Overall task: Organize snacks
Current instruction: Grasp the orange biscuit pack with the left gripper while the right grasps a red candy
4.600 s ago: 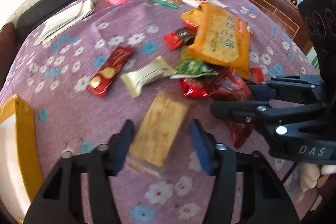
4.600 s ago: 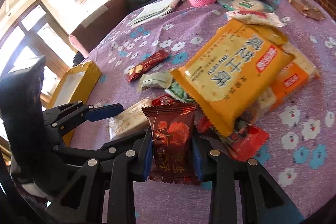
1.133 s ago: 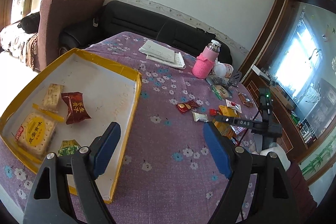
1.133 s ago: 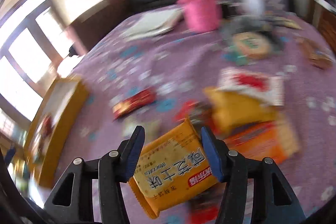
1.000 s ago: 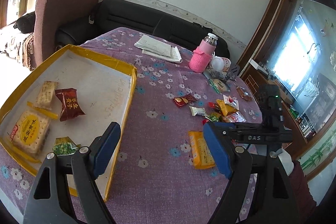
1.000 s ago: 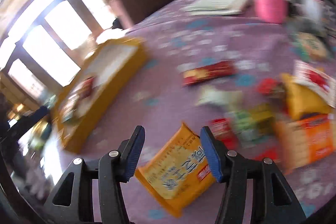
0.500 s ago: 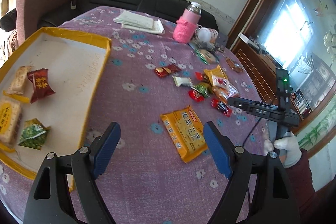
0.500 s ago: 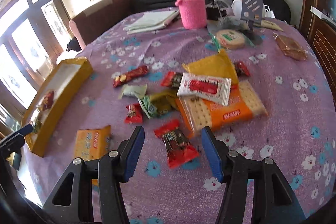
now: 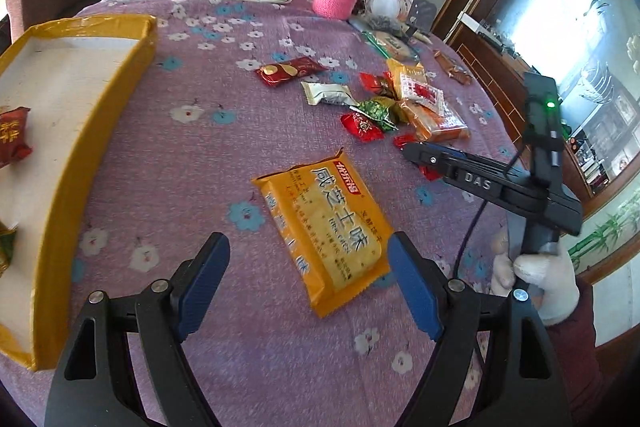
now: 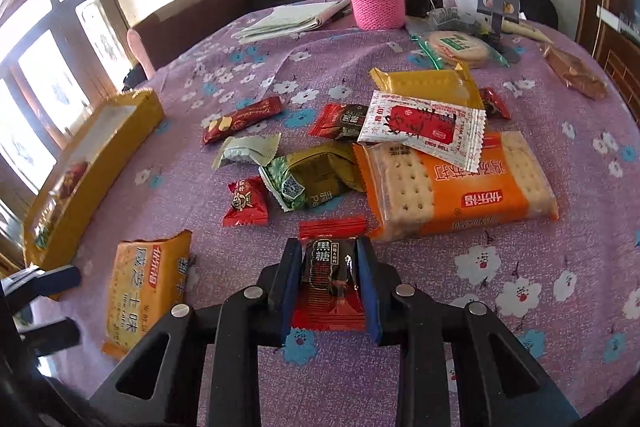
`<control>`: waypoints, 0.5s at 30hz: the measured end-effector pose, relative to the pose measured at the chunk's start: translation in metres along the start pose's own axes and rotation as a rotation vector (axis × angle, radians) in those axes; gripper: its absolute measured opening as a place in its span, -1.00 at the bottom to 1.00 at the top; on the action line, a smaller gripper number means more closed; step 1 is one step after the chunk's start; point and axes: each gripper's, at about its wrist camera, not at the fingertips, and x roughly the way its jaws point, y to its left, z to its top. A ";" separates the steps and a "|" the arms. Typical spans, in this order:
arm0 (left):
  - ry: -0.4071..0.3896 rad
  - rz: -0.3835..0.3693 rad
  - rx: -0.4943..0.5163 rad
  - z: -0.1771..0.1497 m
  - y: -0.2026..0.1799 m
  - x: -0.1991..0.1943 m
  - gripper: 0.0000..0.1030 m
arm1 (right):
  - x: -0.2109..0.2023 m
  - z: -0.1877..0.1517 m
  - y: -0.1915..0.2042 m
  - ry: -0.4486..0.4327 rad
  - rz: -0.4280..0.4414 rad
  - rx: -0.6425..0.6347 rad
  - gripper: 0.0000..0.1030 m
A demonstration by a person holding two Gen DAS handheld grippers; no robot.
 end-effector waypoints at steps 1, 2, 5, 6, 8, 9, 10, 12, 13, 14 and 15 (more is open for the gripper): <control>0.001 0.007 0.002 0.001 -0.002 0.003 0.57 | -0.001 -0.001 -0.002 -0.007 0.009 0.010 -0.44; -0.003 0.015 0.010 0.003 -0.006 0.008 0.57 | -0.001 -0.001 -0.002 -0.009 0.012 0.014 -0.44; -0.001 0.055 0.035 0.010 -0.016 0.020 0.57 | -0.002 -0.002 -0.001 -0.009 0.027 0.013 -0.44; 0.005 0.064 0.046 0.013 -0.020 0.026 0.57 | -0.002 -0.002 -0.001 -0.009 0.036 0.017 -0.44; 0.021 0.090 0.072 0.017 -0.027 0.036 0.57 | -0.003 -0.003 0.000 -0.008 0.048 0.021 -0.44; 0.033 0.112 0.096 0.017 -0.033 0.043 0.57 | -0.003 -0.003 -0.001 -0.009 0.051 0.023 -0.44; 0.042 0.122 0.111 0.017 -0.036 0.048 0.57 | -0.004 -0.003 -0.001 -0.011 0.054 0.027 -0.44; 0.044 0.141 0.143 0.015 -0.041 0.054 0.58 | -0.004 -0.004 -0.003 -0.010 0.062 0.035 -0.44; 0.046 0.150 0.161 0.013 -0.044 0.055 0.57 | -0.004 -0.004 -0.004 -0.009 0.065 0.038 -0.44; 0.036 0.155 0.173 0.012 -0.045 0.054 0.51 | -0.004 -0.004 -0.004 -0.009 0.067 0.041 -0.44; 0.028 0.143 0.174 0.010 -0.043 0.051 0.40 | -0.004 -0.005 -0.004 -0.011 0.069 0.043 -0.44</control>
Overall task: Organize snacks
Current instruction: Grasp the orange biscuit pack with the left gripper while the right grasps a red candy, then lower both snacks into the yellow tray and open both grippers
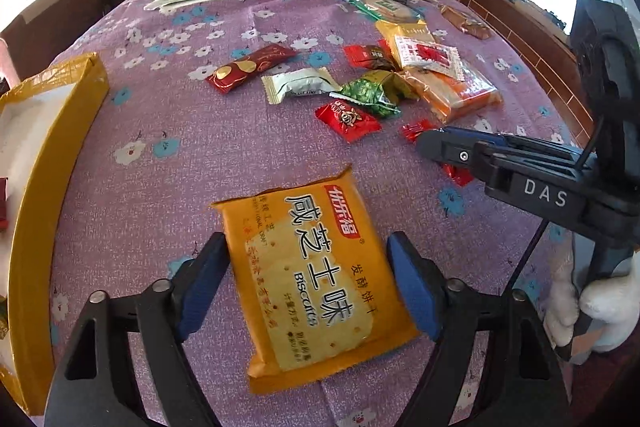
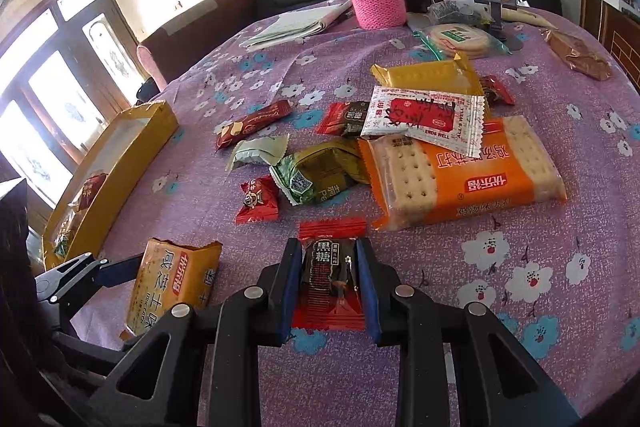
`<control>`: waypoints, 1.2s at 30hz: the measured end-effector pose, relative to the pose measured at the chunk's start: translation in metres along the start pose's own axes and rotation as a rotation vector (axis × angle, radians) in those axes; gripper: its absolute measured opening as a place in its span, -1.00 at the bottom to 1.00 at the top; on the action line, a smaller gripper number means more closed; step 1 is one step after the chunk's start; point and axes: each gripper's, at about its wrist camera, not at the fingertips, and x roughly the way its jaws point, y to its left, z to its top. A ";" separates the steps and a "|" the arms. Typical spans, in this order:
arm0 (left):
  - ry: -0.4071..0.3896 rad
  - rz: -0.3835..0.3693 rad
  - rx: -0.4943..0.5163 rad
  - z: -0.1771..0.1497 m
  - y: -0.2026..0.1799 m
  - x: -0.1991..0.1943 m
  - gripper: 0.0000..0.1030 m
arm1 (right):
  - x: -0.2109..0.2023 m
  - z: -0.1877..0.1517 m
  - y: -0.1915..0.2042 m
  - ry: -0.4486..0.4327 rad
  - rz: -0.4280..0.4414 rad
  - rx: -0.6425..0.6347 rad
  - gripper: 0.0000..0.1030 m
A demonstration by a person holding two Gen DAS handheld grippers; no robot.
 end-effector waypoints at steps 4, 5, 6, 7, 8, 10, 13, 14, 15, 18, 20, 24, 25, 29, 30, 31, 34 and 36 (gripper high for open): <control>-0.008 -0.032 -0.035 -0.001 0.012 -0.005 0.39 | -0.001 0.000 0.000 -0.010 0.000 -0.001 -0.44; -0.015 -0.040 -0.050 -0.003 0.018 -0.009 0.39 | -0.001 0.000 0.000 -0.014 0.003 0.000 -0.44; -0.020 -0.043 -0.059 -0.003 0.020 -0.012 0.39 | -0.002 0.000 0.000 -0.019 0.006 0.001 -0.45; -0.031 -0.048 -0.074 -0.003 0.026 -0.017 0.39 | -0.003 0.000 0.001 -0.025 0.011 0.002 -0.45; -0.040 -0.053 -0.085 -0.002 0.029 -0.020 0.39 | -0.004 0.000 0.001 -0.032 0.017 0.003 -0.45; -0.063 -0.073 -0.117 -0.003 0.040 -0.031 0.39 | -0.006 -0.001 0.003 -0.045 0.029 0.005 -0.45; -0.102 -0.082 -0.165 -0.006 0.059 -0.050 0.39 | -0.010 -0.001 0.005 -0.066 0.057 0.012 -0.45; -0.111 -0.083 -0.180 -0.007 0.065 -0.055 0.39 | -0.011 -0.001 0.005 -0.074 0.061 0.013 -0.45; -0.120 -0.085 -0.198 -0.008 0.072 -0.060 0.39 | -0.013 -0.001 0.006 -0.083 0.058 0.012 -0.45; -0.143 -0.080 -0.252 -0.012 0.102 -0.080 0.39 | -0.017 0.001 0.014 -0.089 0.054 0.012 -0.45; -0.160 -0.056 -0.274 -0.015 0.120 -0.091 0.39 | -0.022 0.002 0.022 -0.094 0.055 0.004 -0.45; -0.203 0.020 -0.352 -0.025 0.168 -0.115 0.40 | -0.031 0.009 0.050 -0.092 0.116 0.000 -0.46; -0.209 0.027 -0.374 -0.029 0.177 -0.119 0.40 | -0.031 0.012 0.061 -0.090 0.122 -0.014 -0.46; -0.223 0.071 -0.454 -0.048 0.213 -0.127 0.40 | -0.031 0.020 0.111 -0.082 0.163 -0.090 -0.46; -0.223 0.080 -0.466 -0.052 0.219 -0.127 0.40 | -0.029 0.021 0.126 -0.076 0.175 -0.112 -0.46; -0.218 0.092 -0.481 -0.056 0.226 -0.126 0.40 | -0.026 0.022 0.140 -0.068 0.188 -0.129 -0.46; -0.206 0.099 -0.506 -0.063 0.238 -0.120 0.40 | -0.015 0.026 0.180 -0.039 0.229 -0.180 -0.46; -0.196 0.079 -0.506 -0.068 0.241 -0.116 0.40 | -0.006 0.027 0.205 -0.021 0.245 -0.213 -0.46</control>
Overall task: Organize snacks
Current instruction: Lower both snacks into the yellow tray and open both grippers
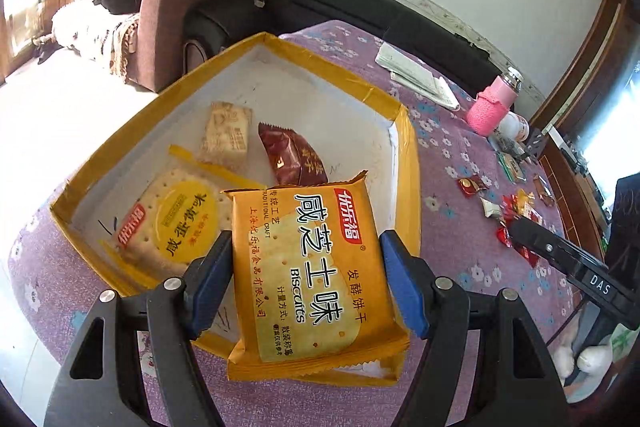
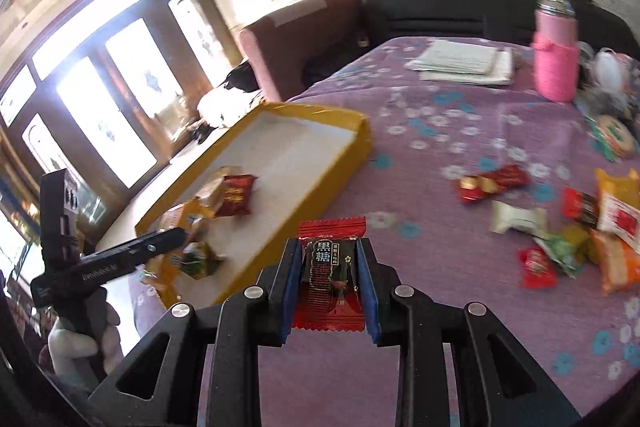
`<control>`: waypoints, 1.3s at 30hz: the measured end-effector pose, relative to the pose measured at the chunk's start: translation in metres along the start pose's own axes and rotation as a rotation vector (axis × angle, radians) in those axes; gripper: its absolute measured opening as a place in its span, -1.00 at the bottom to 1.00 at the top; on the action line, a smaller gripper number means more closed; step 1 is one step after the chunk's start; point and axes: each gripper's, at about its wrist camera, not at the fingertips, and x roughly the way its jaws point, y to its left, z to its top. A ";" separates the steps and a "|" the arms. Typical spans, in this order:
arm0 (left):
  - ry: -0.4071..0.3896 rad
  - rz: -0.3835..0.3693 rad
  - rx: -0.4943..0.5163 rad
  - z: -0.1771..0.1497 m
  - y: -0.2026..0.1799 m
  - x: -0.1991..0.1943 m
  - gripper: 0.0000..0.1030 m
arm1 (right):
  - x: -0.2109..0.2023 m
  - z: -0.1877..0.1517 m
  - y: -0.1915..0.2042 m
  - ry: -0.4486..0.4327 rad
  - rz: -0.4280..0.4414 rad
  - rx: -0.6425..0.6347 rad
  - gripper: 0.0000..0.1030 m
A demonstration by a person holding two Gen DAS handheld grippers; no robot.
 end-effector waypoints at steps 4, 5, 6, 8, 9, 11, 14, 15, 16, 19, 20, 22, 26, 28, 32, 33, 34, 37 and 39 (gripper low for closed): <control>0.022 -0.010 0.018 -0.005 -0.001 0.007 0.40 | 0.036 0.012 0.042 0.044 0.027 -0.059 -0.46; 0.019 -0.009 0.021 -0.005 0.000 0.006 0.40 | 0.044 0.014 0.050 0.052 0.028 -0.071 -0.46; 0.014 -0.004 0.025 -0.005 0.002 0.005 0.40 | 0.053 0.017 0.058 0.063 0.026 -0.086 -0.46; 0.009 0.015 0.028 -0.003 0.006 0.005 0.40 | 0.068 0.021 0.071 0.078 0.021 -0.106 -0.46; 0.008 0.022 0.026 -0.002 0.009 0.005 0.40 | 0.076 0.023 0.077 0.087 0.017 -0.116 -0.46; 0.006 0.024 0.022 -0.001 0.013 0.005 0.40 | 0.088 0.026 0.082 0.101 0.014 -0.124 -0.46; -0.002 0.045 0.018 0.000 0.020 0.004 0.40 | 0.105 0.028 0.088 0.125 -0.003 -0.135 -0.46; -0.006 0.048 0.018 0.000 0.021 0.004 0.40 | 0.110 0.028 0.088 0.130 -0.011 -0.140 -0.46; -0.006 0.046 0.017 0.000 0.022 0.005 0.40 | 0.117 0.029 0.087 0.139 -0.021 -0.143 -0.46; -0.008 0.043 0.015 0.000 0.023 0.005 0.41 | 0.129 0.029 0.085 0.155 -0.038 -0.138 -0.46; -0.008 0.042 0.015 0.000 0.022 0.006 0.41 | 0.132 0.029 0.084 0.159 -0.043 -0.136 -0.46; -0.006 0.033 0.018 0.000 0.021 0.007 0.41 | 0.137 0.029 0.081 0.166 -0.053 -0.131 -0.46; -0.004 0.039 0.031 0.003 0.014 0.011 0.40 | 0.142 0.028 0.077 0.160 -0.085 -0.133 -0.45; -0.011 0.043 0.032 0.007 0.013 0.013 0.40 | 0.141 0.028 0.077 0.154 -0.100 -0.135 -0.44; -0.014 0.011 0.007 0.016 0.016 0.017 0.40 | 0.142 0.030 0.075 0.145 -0.117 -0.129 -0.43; -0.019 0.013 0.001 0.019 0.016 0.019 0.40 | 0.142 0.031 0.074 0.144 -0.121 -0.128 -0.41; -0.023 0.018 -0.001 0.022 0.017 0.020 0.40 | 0.142 0.032 0.073 0.142 -0.124 -0.126 -0.40; -0.026 0.013 -0.012 0.027 0.017 0.019 0.40 | 0.138 0.034 0.069 0.127 -0.115 -0.100 -0.37; -0.040 -0.001 -0.013 0.026 0.016 0.012 0.40 | 0.129 0.036 0.065 0.103 -0.089 -0.065 -0.23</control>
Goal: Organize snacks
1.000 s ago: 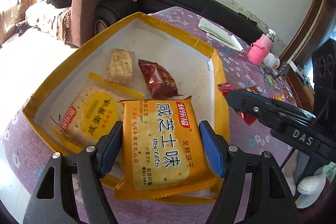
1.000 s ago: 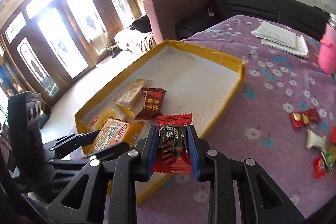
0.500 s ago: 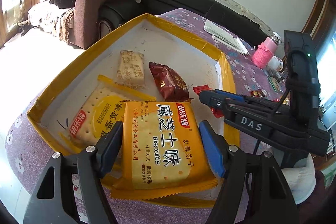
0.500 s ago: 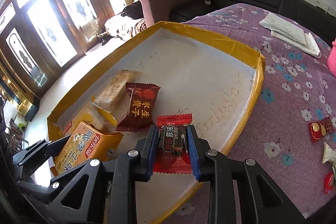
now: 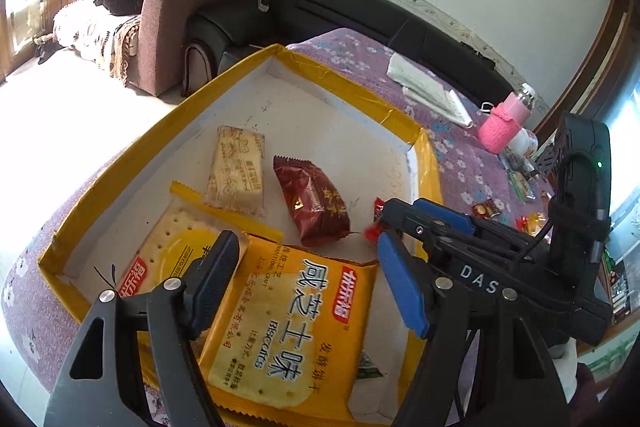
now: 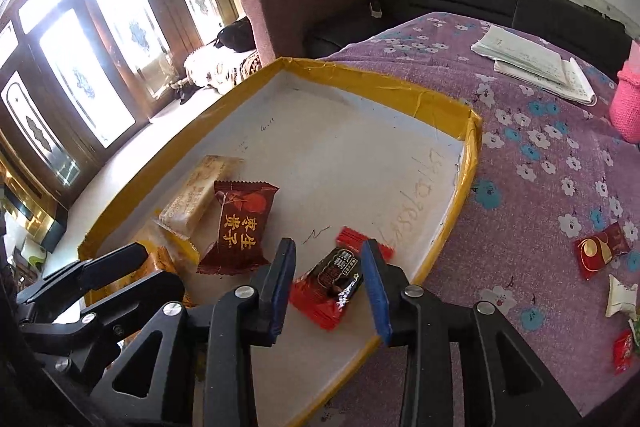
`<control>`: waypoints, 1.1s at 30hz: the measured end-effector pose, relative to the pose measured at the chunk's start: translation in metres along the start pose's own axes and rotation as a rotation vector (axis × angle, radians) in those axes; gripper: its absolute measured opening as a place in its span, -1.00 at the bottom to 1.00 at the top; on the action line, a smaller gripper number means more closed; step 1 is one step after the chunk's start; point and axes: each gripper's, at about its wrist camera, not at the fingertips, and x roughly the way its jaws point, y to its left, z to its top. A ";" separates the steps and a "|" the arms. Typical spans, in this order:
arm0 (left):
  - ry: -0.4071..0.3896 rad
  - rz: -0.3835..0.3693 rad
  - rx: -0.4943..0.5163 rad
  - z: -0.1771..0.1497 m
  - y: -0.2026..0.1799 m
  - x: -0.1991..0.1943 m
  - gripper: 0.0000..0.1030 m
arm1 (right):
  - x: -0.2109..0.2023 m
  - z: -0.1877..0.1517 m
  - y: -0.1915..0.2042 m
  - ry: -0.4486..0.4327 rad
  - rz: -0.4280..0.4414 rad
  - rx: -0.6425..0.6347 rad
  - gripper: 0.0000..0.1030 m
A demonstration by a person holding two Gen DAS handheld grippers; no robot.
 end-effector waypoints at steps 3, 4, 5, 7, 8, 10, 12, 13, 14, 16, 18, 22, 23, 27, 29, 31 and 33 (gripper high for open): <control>-0.036 -0.016 0.009 -0.004 -0.006 -0.018 0.40 | -0.021 -0.001 -0.004 -0.043 0.011 0.021 -0.20; -0.044 -0.023 0.012 -0.005 -0.009 -0.024 0.40 | -0.028 -0.002 -0.004 -0.057 0.012 0.023 -0.20; -0.050 -0.026 0.017 -0.006 -0.012 -0.029 0.40 | -0.039 -0.003 -0.005 -0.079 0.014 0.026 -0.20; -0.065 -0.029 0.033 -0.009 -0.021 -0.043 0.40 | -0.063 -0.006 -0.008 -0.120 0.022 0.039 -0.17; -0.074 -0.033 0.041 -0.011 -0.025 -0.049 0.40 | -0.075 -0.009 -0.010 -0.140 0.028 0.050 -0.15; -0.097 -0.046 0.057 -0.016 -0.035 -0.066 0.42 | -0.102 -0.016 -0.016 -0.185 0.043 0.075 -0.10; -0.110 -0.060 0.073 -0.020 -0.046 -0.082 0.48 | -0.137 -0.027 -0.024 -0.237 0.047 0.095 -0.10; -0.119 -0.075 0.089 -0.022 -0.053 -0.093 0.49 | -0.153 -0.033 -0.027 -0.262 0.044 0.101 -0.10; -0.128 -0.092 0.103 -0.024 -0.059 -0.102 0.49 | -0.170 -0.039 -0.031 -0.284 0.038 0.108 -0.10; -0.155 -0.141 0.138 -0.027 -0.073 -0.127 0.49 | -0.207 -0.051 -0.041 -0.329 0.020 0.129 -0.10; -0.184 -0.182 0.180 -0.028 -0.087 -0.155 0.49 | -0.253 -0.063 -0.052 -0.381 -0.005 0.146 -0.10; -0.302 -0.150 0.304 -0.017 -0.113 -0.227 0.49 | -0.351 -0.081 -0.067 -0.456 -0.107 0.139 -0.04; -0.337 -0.124 0.331 -0.012 -0.117 -0.244 0.49 | -0.377 -0.085 -0.070 -0.475 -0.139 0.138 -0.04; -0.447 -0.040 0.405 0.020 -0.125 -0.312 0.49 | -0.488 -0.097 -0.082 -0.564 -0.277 0.139 0.00; -0.494 0.013 0.404 0.040 -0.124 -0.339 0.49 | -0.542 -0.100 -0.086 -0.609 -0.331 0.154 0.04; -0.576 0.123 0.394 0.061 -0.122 -0.365 0.50 | -0.594 -0.101 -0.090 -0.664 -0.352 0.192 0.04; -0.658 0.255 0.353 0.084 -0.118 -0.386 0.51 | -0.634 -0.099 -0.095 -0.707 -0.383 0.224 0.04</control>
